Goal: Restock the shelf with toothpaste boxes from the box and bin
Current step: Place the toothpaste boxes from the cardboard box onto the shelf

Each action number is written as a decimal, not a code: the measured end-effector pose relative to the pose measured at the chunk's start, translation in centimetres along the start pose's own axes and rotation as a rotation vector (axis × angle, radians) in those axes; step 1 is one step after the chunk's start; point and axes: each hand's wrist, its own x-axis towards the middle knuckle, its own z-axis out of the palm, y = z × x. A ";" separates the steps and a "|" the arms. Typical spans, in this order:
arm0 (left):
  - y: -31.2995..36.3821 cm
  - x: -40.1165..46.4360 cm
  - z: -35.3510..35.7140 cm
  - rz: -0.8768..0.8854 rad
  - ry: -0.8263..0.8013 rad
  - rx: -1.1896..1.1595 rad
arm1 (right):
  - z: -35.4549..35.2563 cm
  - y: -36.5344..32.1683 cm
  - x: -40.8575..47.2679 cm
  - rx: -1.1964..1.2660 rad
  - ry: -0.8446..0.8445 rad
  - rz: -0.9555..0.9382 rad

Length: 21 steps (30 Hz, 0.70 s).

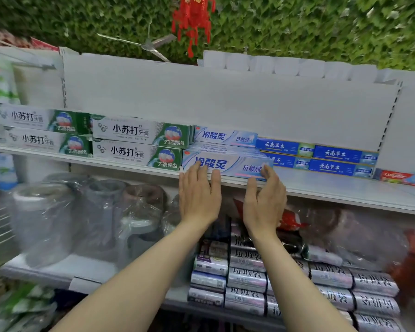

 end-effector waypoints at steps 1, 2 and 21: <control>-0.2 0.1 -0.2 0.001 -0.014 -0.041 | 0.2 -0.2 -0.4 0.013 0.005 0.005; -0.4 0.0 -0.5 -0.002 -0.018 -0.094 | 0.4 -0.5 -0.9 0.031 0.015 0.011; -26.9 -3.6 -17.1 -0.769 0.043 -0.658 | 21.4 -16.2 -18.6 0.426 -0.788 0.690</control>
